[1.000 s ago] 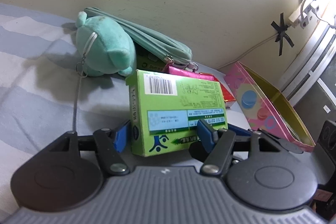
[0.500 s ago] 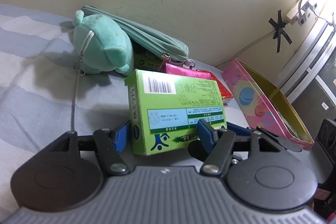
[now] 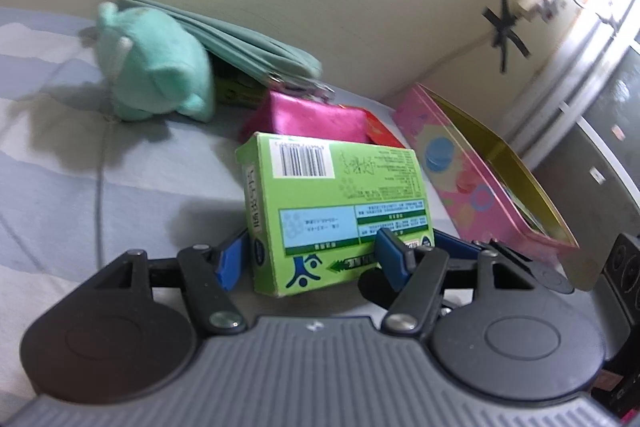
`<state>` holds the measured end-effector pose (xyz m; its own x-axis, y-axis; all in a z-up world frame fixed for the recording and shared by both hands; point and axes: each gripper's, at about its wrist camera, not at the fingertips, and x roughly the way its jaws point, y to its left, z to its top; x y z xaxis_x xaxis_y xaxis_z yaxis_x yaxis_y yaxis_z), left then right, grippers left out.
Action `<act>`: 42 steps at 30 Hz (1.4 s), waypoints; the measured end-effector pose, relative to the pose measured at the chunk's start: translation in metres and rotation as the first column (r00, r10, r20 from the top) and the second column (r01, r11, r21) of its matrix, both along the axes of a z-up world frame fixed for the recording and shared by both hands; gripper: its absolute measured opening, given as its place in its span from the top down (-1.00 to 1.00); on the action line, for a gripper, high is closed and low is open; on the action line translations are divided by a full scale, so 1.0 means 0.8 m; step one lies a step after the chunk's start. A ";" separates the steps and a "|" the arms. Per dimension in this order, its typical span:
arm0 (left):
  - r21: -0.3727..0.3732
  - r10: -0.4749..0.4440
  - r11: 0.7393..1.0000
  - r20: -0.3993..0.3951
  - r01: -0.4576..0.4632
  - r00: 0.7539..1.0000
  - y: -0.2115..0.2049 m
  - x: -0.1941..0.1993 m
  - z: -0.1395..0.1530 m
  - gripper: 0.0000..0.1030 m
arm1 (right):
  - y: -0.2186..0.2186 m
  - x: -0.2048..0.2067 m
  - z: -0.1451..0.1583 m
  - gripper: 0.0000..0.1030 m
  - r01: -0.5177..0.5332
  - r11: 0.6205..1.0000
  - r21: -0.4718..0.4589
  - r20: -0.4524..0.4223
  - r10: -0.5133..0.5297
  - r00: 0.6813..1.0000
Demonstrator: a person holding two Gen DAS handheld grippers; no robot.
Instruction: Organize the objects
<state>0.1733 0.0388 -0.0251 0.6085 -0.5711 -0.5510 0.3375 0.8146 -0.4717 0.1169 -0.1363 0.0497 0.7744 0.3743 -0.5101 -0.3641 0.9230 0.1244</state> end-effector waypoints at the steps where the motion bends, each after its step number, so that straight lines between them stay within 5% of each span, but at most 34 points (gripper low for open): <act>1: 0.007 -0.020 1.000 0.002 0.020 1.000 -0.005 -0.003 0.000 -0.40 | -0.003 -0.008 0.000 -0.57 0.008 1.000 0.001 -0.001 -0.008 1.000; 11: 0.041 -0.204 0.978 0.021 0.203 0.979 -0.044 -0.034 0.002 -0.49 | -0.029 -0.089 0.006 -0.57 0.065 0.997 -0.049 -0.035 -0.066 0.997; 21: 0.055 -0.421 0.907 0.041 0.418 0.906 -0.079 -0.067 -0.001 -0.63 | -0.070 -0.151 0.020 -0.58 0.132 0.990 -0.054 -0.020 -0.133 0.991; 32: -0.025 -0.304 0.952 0.046 0.305 0.952 -0.047 -0.051 0.004 -0.65 | -0.081 -0.164 0.016 -0.60 0.149 0.987 -0.057 -0.016 -0.150 0.989; 42: 0.004 -0.318 0.948 0.044 0.318 0.947 -0.051 -0.049 0.002 -0.65 | -0.079 -0.159 0.009 -0.69 0.142 0.988 -0.065 -0.034 -0.144 0.989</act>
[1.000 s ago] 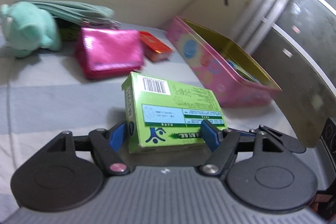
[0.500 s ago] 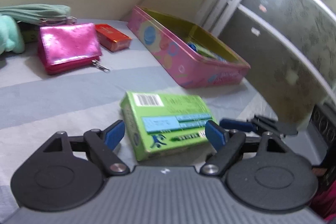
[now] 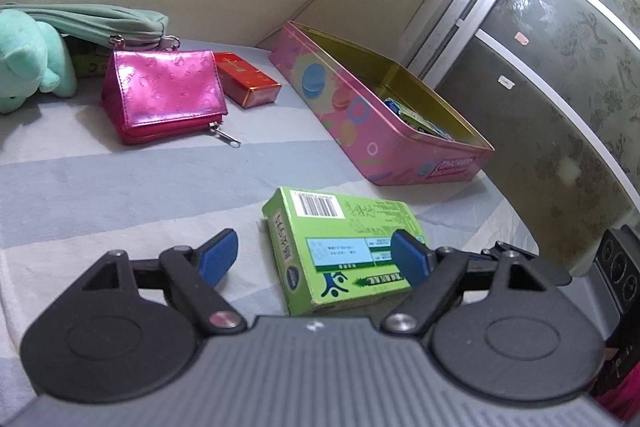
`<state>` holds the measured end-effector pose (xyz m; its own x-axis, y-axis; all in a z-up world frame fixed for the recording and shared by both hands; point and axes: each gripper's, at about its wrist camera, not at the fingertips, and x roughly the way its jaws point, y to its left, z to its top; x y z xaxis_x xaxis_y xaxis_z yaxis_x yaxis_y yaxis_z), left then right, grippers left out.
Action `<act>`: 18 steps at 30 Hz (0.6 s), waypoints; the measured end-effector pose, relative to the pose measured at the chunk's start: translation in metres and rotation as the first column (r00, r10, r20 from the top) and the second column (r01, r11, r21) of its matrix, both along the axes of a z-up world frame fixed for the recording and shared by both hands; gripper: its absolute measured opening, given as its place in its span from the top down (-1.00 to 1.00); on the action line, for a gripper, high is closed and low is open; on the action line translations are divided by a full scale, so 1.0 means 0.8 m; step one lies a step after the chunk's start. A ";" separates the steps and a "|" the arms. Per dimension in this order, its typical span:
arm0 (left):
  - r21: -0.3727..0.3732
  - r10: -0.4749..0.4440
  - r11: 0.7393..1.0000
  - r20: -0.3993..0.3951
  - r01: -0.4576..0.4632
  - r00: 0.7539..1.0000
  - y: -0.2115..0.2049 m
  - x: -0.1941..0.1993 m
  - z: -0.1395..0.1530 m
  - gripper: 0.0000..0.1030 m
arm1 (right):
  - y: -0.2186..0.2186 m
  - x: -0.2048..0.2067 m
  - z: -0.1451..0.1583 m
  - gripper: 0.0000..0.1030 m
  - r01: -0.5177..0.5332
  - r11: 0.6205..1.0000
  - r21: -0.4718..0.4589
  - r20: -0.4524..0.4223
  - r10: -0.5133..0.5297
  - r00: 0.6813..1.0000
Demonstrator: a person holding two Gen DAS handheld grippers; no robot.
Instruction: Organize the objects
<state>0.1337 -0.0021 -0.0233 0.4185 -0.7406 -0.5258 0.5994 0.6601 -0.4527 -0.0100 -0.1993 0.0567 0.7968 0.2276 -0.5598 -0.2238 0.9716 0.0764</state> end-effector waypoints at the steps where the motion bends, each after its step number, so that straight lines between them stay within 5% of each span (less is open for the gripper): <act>1: 0.002 -0.002 1.000 -0.001 0.002 1.000 -0.001 0.000 -0.001 -0.65 | -0.001 0.001 -0.001 -0.72 0.001 1.000 0.001 -0.001 -0.001 1.000; 18: 0.073 0.015 0.997 0.013 -0.016 1.000 -0.015 -0.001 -0.009 -0.65 | 0.020 0.033 -0.014 -0.82 -0.031 0.997 -0.064 -0.062 0.027 0.998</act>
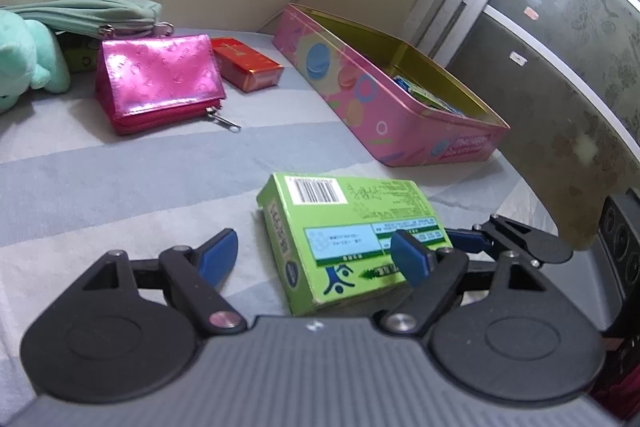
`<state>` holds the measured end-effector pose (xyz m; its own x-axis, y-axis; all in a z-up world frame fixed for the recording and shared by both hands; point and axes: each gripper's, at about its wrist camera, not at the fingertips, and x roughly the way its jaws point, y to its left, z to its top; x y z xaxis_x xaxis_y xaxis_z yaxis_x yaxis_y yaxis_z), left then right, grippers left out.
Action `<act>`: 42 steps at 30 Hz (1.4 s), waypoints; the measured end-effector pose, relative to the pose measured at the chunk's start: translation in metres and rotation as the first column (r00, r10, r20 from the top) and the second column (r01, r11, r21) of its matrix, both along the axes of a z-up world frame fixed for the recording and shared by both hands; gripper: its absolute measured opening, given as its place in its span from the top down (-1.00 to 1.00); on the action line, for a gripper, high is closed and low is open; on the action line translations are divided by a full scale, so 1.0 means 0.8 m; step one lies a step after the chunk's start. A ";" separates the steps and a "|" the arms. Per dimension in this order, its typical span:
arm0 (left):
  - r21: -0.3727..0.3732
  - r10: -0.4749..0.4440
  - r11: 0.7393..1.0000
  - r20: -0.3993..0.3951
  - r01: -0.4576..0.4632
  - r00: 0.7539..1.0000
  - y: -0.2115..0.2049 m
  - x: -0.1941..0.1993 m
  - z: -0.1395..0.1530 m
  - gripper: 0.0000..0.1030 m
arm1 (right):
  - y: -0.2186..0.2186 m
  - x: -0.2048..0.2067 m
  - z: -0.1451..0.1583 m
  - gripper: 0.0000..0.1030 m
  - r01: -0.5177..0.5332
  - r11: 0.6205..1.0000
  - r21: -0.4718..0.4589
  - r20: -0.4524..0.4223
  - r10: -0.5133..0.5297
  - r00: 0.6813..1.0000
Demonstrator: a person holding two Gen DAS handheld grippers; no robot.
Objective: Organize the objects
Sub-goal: 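Lift the green box into the pink tin and open the right gripper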
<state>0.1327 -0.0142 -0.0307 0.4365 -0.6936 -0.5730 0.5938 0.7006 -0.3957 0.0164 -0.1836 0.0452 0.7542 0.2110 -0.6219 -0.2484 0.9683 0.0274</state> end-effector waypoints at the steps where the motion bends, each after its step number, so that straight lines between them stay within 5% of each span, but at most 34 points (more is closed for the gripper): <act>1: -0.003 0.012 1.000 0.003 -0.012 1.000 0.003 0.001 0.001 -0.64 | 0.001 0.000 0.000 -0.82 -0.002 1.000 0.000 0.001 0.002 1.000; 7: 0.001 0.018 1.000 -0.003 -0.018 1.000 0.001 0.003 -0.001 -0.49 | -0.004 0.005 0.000 -0.82 -0.004 1.000 0.026 0.000 0.004 1.000; 12: 0.033 0.003 0.999 0.064 -0.006 0.998 -0.018 -0.012 0.000 -0.38 | -0.002 0.005 0.001 -0.61 0.001 1.000 0.023 0.026 -0.002 1.000; 20: -0.074 0.041 0.997 0.071 -0.036 0.997 -0.046 0.017 0.056 -0.38 | -0.030 -0.002 0.047 -0.60 0.033 0.999 0.015 0.228 -0.035 0.973; 25: -0.036 -0.012 0.999 0.184 0.019 0.983 -0.131 0.055 0.092 -0.39 | -0.087 0.029 0.079 -0.62 0.121 0.993 0.009 0.287 -0.119 0.951; 35: 0.074 -0.019 0.997 0.193 0.005 0.981 -0.295 0.127 0.087 -0.40 | -0.229 0.125 0.073 -0.70 0.284 0.950 0.128 0.180 -0.304 0.935; 39: 0.155 0.042 0.984 0.246 -0.082 0.968 -0.314 0.120 0.084 -0.40 | -0.250 0.137 0.062 -0.70 0.383 0.912 0.148 0.200 -0.407 0.891; 42: 0.178 0.055 0.978 0.298 -0.111 0.953 -0.301 0.098 0.087 -0.40 | -0.248 0.112 0.054 -0.70 0.368 0.908 0.200 0.219 -0.407 0.887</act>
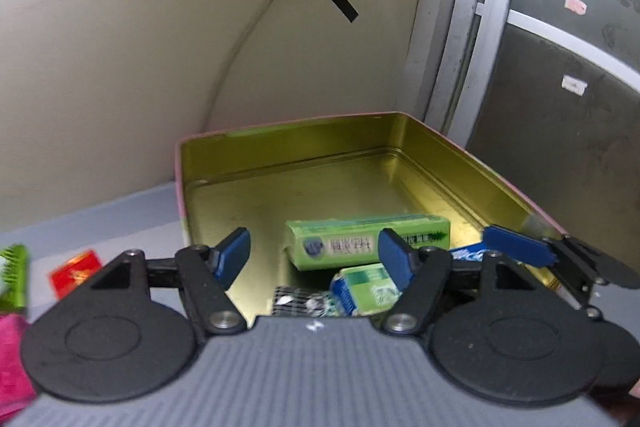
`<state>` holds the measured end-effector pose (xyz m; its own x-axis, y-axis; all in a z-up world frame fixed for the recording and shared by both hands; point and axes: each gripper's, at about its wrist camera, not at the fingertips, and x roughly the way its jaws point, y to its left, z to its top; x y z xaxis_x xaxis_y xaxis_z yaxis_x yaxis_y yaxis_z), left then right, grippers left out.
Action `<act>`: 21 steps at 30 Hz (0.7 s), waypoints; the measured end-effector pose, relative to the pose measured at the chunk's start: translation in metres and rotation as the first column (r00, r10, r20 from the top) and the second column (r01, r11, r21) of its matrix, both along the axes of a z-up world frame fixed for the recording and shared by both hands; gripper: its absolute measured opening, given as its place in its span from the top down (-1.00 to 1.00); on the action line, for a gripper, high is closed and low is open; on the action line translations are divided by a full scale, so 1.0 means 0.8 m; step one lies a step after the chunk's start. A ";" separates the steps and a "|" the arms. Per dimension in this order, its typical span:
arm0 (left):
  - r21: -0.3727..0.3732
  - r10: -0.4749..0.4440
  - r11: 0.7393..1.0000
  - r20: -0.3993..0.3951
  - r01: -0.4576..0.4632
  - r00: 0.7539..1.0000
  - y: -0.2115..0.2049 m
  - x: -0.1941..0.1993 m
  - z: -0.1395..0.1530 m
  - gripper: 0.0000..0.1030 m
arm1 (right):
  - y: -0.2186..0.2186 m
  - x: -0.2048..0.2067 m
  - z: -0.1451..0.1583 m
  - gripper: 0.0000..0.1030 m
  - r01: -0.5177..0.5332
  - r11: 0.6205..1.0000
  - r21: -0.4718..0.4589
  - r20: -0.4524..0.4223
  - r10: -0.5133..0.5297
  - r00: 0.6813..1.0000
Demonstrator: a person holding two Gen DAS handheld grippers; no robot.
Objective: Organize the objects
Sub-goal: 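Lift the green box into the pink tin and open the right gripper, then move the right gripper to the pink shiny wallet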
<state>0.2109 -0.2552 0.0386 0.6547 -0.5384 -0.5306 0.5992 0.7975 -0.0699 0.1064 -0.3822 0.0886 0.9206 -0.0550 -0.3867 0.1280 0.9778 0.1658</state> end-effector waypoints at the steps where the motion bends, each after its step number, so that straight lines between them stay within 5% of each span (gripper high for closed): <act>1: 0.021 0.013 1.000 0.027 -0.014 1.000 0.003 -0.009 0.001 -0.40 | 0.003 -0.008 -0.002 -0.70 0.002 1.000 0.002 0.009 -0.002 1.000; 8: 0.083 0.057 0.995 0.084 -0.063 0.995 0.036 -0.055 0.011 -0.40 | 0.025 -0.057 -0.010 -0.71 0.009 0.999 0.031 0.031 -0.010 0.999; 21: 0.136 0.186 0.973 0.037 -0.189 0.982 0.113 -0.097 -0.010 -0.40 | 0.081 -0.101 -0.008 -0.72 -0.034 0.997 0.073 0.022 0.032 0.999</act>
<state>0.1333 -0.1647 0.0309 0.7500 -0.3275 -0.5746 0.4385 0.8966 0.0614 0.0257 -0.3177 0.0819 0.9293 0.0035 -0.3694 0.0915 0.9666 0.2394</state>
